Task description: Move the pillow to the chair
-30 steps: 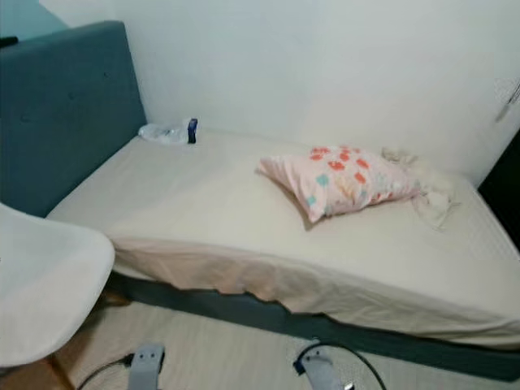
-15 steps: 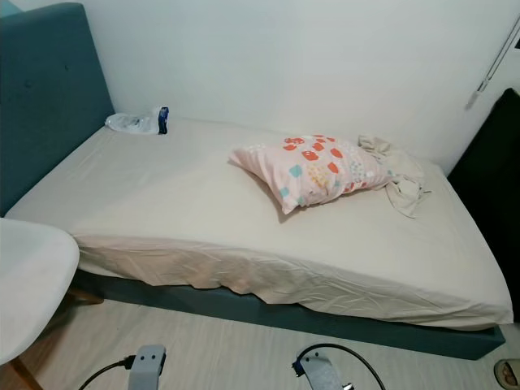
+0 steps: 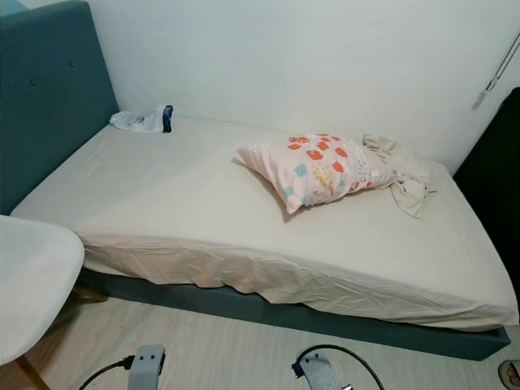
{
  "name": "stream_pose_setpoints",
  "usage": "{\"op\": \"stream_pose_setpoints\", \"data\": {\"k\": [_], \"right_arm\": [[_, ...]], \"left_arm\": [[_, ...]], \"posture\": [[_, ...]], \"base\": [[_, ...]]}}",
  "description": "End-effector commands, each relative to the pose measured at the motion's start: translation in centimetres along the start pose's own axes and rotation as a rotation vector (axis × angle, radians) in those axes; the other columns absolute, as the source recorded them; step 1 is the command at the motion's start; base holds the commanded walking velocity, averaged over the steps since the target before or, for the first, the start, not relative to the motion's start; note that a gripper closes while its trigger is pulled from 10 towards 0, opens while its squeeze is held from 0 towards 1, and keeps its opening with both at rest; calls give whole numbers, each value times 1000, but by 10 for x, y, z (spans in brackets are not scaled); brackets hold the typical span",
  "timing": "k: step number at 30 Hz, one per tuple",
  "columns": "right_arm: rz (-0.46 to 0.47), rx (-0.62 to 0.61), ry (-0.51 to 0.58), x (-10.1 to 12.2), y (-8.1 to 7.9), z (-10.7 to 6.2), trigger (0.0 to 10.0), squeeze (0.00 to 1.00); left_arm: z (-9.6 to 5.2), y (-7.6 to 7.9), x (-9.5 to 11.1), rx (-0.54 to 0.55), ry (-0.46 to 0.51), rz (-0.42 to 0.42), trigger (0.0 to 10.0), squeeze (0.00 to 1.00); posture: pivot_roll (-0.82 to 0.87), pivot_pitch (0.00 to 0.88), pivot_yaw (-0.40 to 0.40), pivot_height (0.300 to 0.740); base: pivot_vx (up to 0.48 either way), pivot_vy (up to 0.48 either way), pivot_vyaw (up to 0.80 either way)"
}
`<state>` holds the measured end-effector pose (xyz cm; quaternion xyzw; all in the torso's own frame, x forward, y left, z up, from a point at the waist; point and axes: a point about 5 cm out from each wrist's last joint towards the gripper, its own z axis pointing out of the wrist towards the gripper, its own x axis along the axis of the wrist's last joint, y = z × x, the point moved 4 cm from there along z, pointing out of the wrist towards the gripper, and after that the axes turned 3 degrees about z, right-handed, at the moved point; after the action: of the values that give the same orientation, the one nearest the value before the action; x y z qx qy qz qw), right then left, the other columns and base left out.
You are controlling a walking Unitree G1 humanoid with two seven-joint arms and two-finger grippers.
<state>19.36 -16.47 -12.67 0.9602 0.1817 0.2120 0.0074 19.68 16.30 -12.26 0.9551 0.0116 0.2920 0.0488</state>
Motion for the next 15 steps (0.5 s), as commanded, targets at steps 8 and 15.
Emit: {"op": "stream_pose_setpoints", "data": {"k": [8,15], "right_arm": [[25,-10,-12,-7,1,0,10000,0],[23,-8,-14,-8,0,0,10000,0]], "left_arm": [[0,1,-3,-10,-14,13,10000,0],[0,2,-2,-19,-9,30,10000,0]], "posture": [[129,0,-83,740],[133,0,-82,740]], "base": [[0,0,0],[114,0,0]]}}
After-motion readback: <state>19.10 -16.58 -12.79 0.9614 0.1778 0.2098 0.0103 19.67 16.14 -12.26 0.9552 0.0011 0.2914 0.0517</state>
